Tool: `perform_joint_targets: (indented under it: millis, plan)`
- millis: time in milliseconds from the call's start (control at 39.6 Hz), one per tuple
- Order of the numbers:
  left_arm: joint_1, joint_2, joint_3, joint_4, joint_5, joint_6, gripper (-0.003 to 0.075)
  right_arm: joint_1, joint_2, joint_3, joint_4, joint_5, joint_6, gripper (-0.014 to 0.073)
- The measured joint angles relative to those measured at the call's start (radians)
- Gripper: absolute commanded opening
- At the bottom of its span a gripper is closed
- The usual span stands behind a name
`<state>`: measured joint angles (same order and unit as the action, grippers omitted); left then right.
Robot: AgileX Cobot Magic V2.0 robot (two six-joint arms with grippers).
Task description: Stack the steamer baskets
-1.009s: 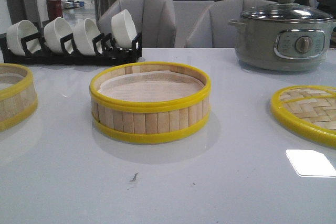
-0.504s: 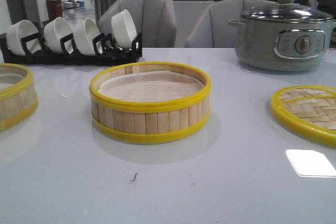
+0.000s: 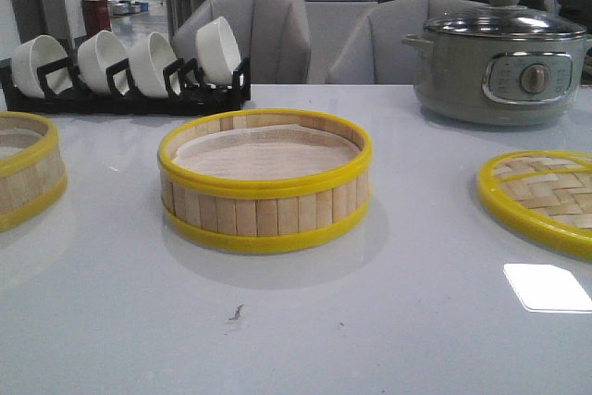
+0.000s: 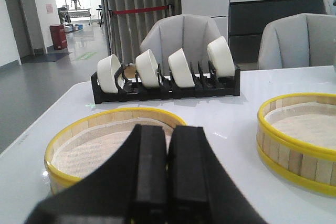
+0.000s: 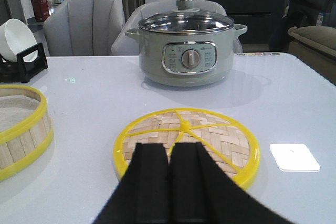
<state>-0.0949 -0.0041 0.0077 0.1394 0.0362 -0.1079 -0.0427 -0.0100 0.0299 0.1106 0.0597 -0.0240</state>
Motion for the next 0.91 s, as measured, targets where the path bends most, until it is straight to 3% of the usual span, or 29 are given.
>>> perform_joint_targets:
  millis: [454,605,908]
  plan:
    - [0.007,0.009,-0.039,-0.019,0.046,-0.002,0.0088,0.000,0.000,0.000,0.000,0.000,0.000,0.0036]
    - [0.009,0.131,-0.255,-0.019,0.182,-0.004,0.0088,0.000,0.000,0.000,0.000,0.002,0.000,0.0036]
    - [0.009,0.593,-0.863,0.091,0.472,-0.004,0.0088,0.000,0.000,0.000,0.000,0.008,0.000,0.0036]
